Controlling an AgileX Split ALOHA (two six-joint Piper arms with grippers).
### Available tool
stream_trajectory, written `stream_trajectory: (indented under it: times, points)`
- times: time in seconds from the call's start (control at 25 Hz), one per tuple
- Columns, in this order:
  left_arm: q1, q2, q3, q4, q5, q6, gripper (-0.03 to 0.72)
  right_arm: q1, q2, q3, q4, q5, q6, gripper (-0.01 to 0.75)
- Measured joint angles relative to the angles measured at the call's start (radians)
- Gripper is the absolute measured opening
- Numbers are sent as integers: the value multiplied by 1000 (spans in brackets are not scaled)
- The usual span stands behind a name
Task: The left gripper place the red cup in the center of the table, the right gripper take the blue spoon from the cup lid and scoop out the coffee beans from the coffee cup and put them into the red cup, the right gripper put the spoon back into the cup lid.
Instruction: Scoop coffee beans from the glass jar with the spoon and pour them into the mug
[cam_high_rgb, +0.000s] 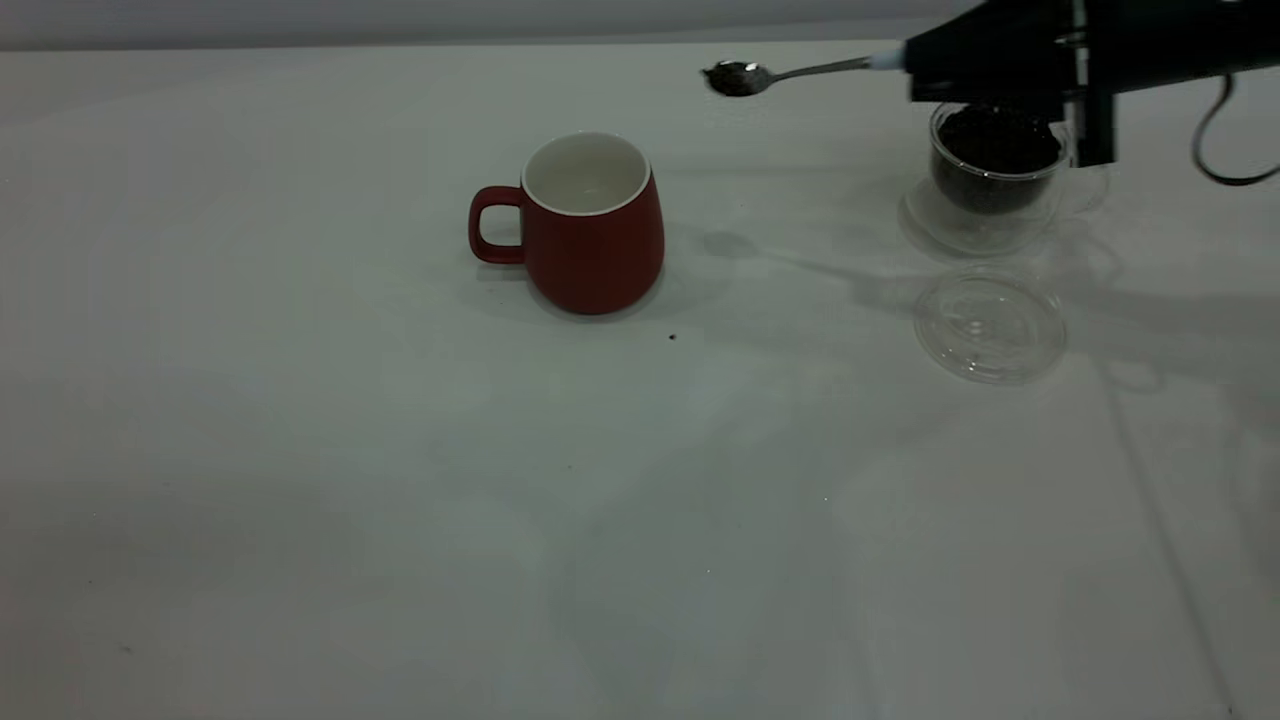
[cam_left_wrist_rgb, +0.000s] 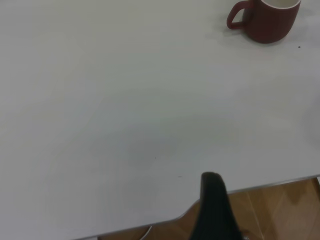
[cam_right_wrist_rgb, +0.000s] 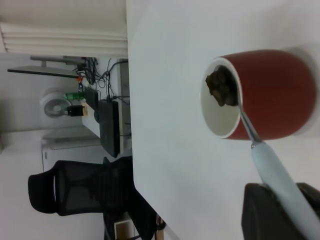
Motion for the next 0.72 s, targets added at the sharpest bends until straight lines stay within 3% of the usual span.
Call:
stream_trajectory:
  times: [0.32,0.72]
  points:
    - [0,0,0,0,0,0,587,109,0,0,57,-78,-10,110]
    - [0,0,0,0,0,0,587,178,0,0,122,-169,-47,110]
